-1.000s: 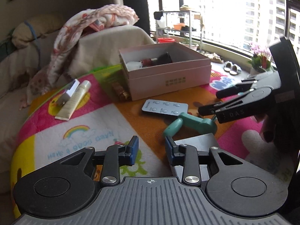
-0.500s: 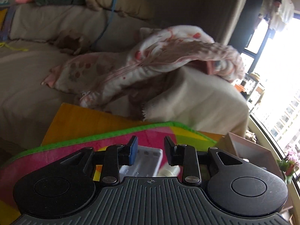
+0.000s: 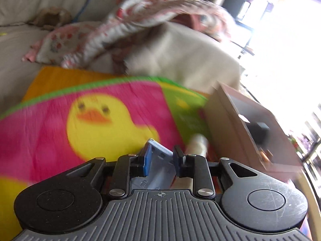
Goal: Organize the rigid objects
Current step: 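Lift the white battery holder with the left tool while the right tool handles the red lighter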
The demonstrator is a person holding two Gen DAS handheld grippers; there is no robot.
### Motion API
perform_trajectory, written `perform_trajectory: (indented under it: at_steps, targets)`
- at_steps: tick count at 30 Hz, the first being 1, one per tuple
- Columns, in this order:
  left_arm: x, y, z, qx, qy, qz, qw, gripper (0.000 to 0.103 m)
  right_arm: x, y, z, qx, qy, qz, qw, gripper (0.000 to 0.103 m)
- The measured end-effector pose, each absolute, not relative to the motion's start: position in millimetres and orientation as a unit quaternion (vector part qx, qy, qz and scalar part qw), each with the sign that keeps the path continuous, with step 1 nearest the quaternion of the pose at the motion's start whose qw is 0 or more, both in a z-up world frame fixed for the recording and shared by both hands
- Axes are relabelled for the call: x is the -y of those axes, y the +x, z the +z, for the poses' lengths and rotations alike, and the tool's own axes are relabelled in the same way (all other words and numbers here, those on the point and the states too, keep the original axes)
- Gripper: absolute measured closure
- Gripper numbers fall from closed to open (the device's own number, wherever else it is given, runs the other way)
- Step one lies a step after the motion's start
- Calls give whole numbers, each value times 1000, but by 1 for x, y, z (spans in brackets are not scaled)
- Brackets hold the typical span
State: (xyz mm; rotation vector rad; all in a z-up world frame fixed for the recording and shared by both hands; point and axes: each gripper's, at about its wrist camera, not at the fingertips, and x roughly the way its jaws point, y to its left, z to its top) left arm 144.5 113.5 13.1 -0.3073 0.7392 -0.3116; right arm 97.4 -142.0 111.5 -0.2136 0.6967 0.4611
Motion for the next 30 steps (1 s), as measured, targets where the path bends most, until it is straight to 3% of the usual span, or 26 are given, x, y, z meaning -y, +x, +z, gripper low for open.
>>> perform_trajectory:
  at_steps: [1, 3, 6, 8, 16, 26, 30]
  targets:
    - [-112, 135, 12, -360, -149, -163, 906, 77, 127, 117, 117, -353, -111, 228, 901, 41]
    - [-109, 118, 12, -357, -144, -181, 905, 77, 90, 159, 118, -386, -135, 222, 885, 62]
    - [-107, 107, 9, -345, -135, -191, 909, 77, 31, 213, 93, -431, -190, 184, 863, 86]
    - [-107, 105, 8, -339, -129, -190, 912, 77, 3, 237, 70, -455, -232, 145, 848, 92]
    - [-112, 104, 6, -333, -135, -195, 913, 77, -41, 252, 7, -492, -355, 79, 791, 94]
    - [-105, 94, 11, -349, -131, -205, 905, 77, -25, 184, 22, -528, -320, 160, 770, 97]
    - [-94, 75, 12, -357, -115, -231, 898, 70, -13, 157, 25, -547, -289, 186, 763, 99]
